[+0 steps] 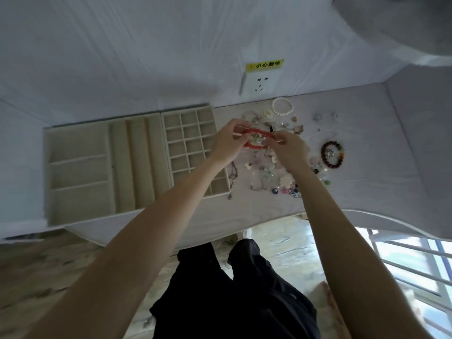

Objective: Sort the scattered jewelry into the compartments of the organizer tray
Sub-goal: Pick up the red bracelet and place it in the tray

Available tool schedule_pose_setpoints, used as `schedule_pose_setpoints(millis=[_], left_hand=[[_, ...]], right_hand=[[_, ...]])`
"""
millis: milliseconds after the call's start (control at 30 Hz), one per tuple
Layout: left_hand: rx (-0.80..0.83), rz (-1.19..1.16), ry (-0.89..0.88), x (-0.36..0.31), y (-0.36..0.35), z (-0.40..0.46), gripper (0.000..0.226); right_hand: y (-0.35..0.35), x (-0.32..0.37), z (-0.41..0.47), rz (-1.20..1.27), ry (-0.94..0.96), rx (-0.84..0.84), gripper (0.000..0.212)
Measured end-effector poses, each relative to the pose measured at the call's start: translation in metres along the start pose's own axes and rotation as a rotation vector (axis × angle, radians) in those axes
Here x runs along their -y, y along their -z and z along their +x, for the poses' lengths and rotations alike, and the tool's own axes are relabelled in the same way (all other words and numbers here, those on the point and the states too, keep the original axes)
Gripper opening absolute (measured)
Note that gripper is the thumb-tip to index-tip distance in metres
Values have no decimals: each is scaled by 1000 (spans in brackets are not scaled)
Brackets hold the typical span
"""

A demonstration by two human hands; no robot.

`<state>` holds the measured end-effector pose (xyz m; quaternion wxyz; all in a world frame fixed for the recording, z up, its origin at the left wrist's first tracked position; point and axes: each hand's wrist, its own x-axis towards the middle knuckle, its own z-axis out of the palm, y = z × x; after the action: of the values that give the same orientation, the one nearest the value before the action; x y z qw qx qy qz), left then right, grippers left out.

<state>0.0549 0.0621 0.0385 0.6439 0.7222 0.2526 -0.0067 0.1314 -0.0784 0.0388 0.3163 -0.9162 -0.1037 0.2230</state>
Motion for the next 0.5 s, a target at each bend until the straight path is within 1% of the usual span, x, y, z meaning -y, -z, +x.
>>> schedule_pose_setpoints(millis=[67,100,133,200,267,367,433,500], left_hand=[[-14,-43,-52,-3,17,-14,13],[-31,-80,-67,-2,28,-24,12],[-63,-127,-66,0,43,-35,12],[-159,-200,-40,10,78,-62,14],[-248,-197,-21,24,114,-88,21],[-369,-101,23,48,166,-123,25],[-524,-31,47,62,200,-142,23],[-664,111,54,68,224,-149,20]], right_hand=[[1,16,-12,211,45,-20,12],[-1,27,-20,326,65,-4,11],[-6,40,-28,418,89,25,12],[-26,67,-41,511,138,109,15],[-56,93,-49,535,191,215,15],[-108,133,-57,489,311,401,12],[-146,161,-60,426,391,521,11],[-179,180,-58,342,498,547,14]])
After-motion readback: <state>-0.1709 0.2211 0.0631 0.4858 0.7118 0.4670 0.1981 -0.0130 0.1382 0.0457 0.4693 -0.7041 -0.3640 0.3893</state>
